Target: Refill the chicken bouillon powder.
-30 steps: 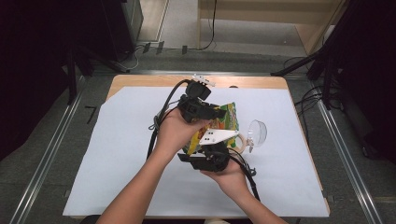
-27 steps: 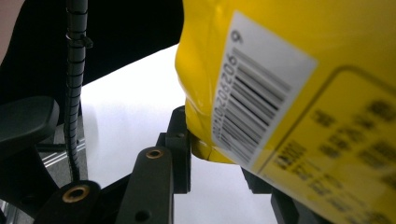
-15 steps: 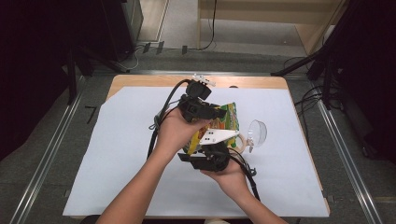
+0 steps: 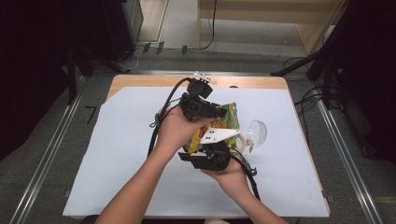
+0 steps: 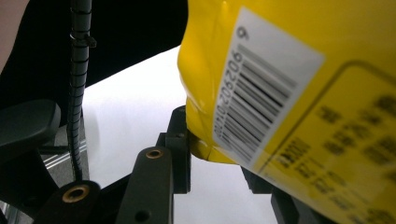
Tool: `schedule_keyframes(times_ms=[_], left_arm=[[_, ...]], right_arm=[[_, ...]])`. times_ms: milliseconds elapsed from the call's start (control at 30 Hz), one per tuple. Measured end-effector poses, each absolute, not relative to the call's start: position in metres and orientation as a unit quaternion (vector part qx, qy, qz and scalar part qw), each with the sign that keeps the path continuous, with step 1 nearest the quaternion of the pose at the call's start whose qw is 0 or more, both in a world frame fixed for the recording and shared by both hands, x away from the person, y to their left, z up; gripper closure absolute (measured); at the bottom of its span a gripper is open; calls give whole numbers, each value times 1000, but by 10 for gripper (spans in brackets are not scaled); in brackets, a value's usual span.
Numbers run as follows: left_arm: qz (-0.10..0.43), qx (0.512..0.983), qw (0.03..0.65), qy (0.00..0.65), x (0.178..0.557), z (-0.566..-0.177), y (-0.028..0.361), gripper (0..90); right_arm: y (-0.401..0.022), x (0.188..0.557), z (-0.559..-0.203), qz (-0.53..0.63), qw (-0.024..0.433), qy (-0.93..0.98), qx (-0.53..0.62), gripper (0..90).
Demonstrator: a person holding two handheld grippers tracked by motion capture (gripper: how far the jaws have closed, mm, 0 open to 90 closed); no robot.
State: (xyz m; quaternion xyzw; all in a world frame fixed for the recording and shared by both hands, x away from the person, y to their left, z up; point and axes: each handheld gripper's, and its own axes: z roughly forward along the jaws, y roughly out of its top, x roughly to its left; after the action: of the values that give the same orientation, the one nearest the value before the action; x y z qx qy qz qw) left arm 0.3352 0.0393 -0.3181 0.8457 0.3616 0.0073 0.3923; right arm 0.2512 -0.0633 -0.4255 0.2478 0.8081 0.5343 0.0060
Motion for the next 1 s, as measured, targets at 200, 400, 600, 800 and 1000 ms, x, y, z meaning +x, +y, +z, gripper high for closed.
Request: schedule_keyframes(times_ms=[200, 400, 600, 800, 1000], left_arm=[[2, 847, 388, 364, 336, -319, 39, 703], [-4, 846, 388, 365, 337, -321, 41, 703], [-4, 847, 389, 362, 337, -322, 40, 703], [2, 848, 392, 357, 333, -319, 39, 700], [4, 847, 392, 359, 332, -319, 40, 699]], right_arm=[[-63, 251, -425, 534, 3, 808, 249, 692], [-62, 250, -427, 532, 1, 809, 249, 692], [-61, 250, -427, 533, -1, 808, 251, 680], [-60, 249, -428, 536, 4, 806, 251, 677], [-60, 249, -428, 535, 4, 807, 250, 681]])
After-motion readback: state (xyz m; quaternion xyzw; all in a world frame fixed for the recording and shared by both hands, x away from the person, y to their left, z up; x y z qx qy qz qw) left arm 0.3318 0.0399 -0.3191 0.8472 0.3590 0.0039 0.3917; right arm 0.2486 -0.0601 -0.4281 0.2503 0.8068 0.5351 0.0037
